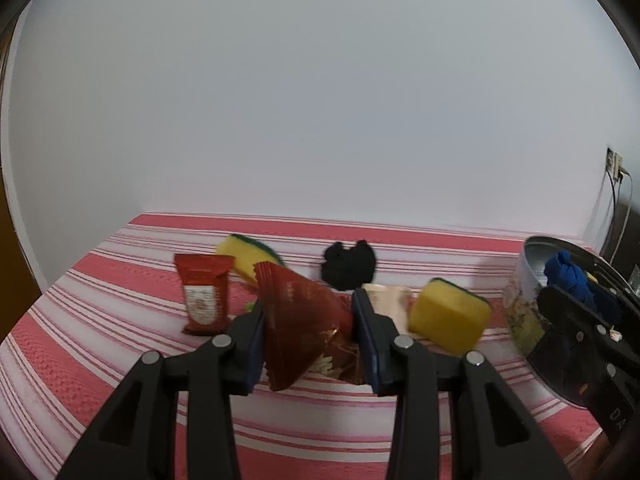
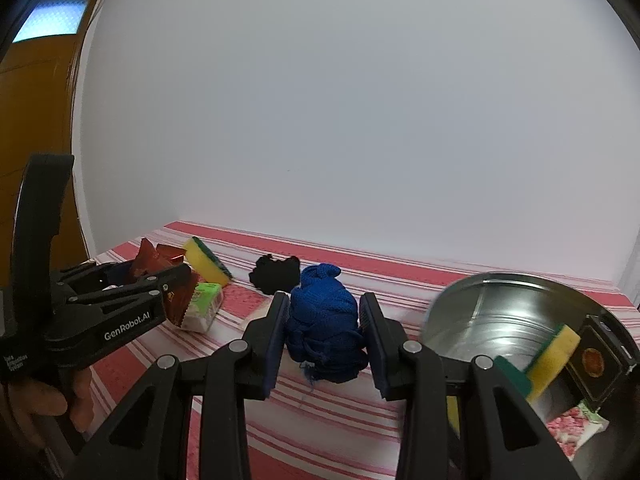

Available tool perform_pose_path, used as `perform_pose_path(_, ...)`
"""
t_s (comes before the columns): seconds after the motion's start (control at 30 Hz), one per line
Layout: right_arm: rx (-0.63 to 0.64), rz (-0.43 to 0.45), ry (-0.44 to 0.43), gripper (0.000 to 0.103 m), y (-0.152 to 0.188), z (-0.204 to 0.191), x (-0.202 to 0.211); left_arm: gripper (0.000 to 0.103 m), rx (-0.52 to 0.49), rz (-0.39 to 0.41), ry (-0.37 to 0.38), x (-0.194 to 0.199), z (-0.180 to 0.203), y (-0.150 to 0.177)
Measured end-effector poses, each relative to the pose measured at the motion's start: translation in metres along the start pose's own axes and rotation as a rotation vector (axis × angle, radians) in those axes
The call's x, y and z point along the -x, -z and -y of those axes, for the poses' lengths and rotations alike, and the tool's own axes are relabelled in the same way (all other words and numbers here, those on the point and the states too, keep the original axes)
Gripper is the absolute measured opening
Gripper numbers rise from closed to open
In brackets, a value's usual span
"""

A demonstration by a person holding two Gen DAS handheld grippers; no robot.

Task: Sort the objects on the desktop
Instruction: 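Carry the blue knitted item with the right tool while the left tool carries the brown packet to the basin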

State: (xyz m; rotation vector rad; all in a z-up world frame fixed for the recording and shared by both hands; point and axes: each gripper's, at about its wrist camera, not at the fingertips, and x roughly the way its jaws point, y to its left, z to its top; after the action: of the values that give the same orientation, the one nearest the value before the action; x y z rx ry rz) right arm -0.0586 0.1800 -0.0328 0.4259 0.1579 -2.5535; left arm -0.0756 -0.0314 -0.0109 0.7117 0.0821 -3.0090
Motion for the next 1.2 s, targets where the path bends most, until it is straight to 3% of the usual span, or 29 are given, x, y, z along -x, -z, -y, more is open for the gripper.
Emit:
perform_pose_path(0.3, -0.021, 0.028, 0.069, 0.039, 0.006, 0.039, 0.027, 0.038, -0.016, -0.014, 0.089, 0.006, 0.043, 0.003)
perform_pose_path(0.77, -0.088, 0.111, 0.238, 0.039, 0.014, 0.109, 0.080, 0.038, -0.060, 0.033, 0.245, 0.036, 0.117, -0.011)
perform_pose_path(1.2, -0.137, 0.133, 0.380, 0.039, 0.001, 0.168, 0.100, 0.039, -0.141, 0.002, 0.357, 0.028, 0.192, -0.015)
